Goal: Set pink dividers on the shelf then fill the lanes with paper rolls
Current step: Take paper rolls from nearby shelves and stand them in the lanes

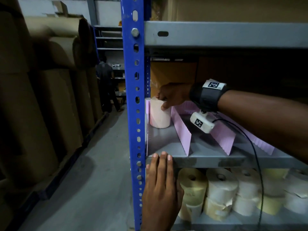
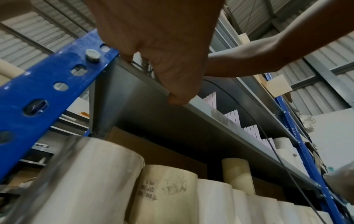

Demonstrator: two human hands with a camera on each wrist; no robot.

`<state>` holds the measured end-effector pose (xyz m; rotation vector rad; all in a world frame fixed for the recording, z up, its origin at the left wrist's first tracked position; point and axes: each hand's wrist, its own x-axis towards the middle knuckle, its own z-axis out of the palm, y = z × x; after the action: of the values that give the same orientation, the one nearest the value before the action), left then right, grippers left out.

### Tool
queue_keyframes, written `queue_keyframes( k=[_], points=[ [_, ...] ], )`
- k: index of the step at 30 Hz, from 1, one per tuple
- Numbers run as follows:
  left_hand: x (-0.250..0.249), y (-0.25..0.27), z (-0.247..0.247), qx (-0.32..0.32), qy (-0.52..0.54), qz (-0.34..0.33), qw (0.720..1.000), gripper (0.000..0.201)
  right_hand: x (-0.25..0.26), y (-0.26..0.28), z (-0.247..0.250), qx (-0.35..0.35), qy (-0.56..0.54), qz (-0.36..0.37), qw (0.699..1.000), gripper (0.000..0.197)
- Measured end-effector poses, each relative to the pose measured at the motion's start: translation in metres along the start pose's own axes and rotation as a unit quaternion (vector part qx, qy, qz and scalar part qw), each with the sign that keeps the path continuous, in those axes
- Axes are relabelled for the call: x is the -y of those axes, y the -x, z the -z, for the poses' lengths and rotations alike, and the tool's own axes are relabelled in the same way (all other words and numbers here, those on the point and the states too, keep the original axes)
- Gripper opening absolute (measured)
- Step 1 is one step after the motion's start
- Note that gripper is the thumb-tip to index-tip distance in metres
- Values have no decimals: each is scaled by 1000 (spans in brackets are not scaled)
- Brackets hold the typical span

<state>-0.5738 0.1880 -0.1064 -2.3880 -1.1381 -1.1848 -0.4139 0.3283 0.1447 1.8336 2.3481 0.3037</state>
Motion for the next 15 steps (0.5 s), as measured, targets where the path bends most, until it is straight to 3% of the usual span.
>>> queue_keyframes(
  k=[5,15],
  points=[
    [4,2,-10,-44,-31,-19,998,66,-10,-17,-3,-2,1,-13,1000,32],
    [3,6,-18,-55,-40,-10,998,67,-20,-32,-10,-23,-16,-41,999,35]
  ],
)
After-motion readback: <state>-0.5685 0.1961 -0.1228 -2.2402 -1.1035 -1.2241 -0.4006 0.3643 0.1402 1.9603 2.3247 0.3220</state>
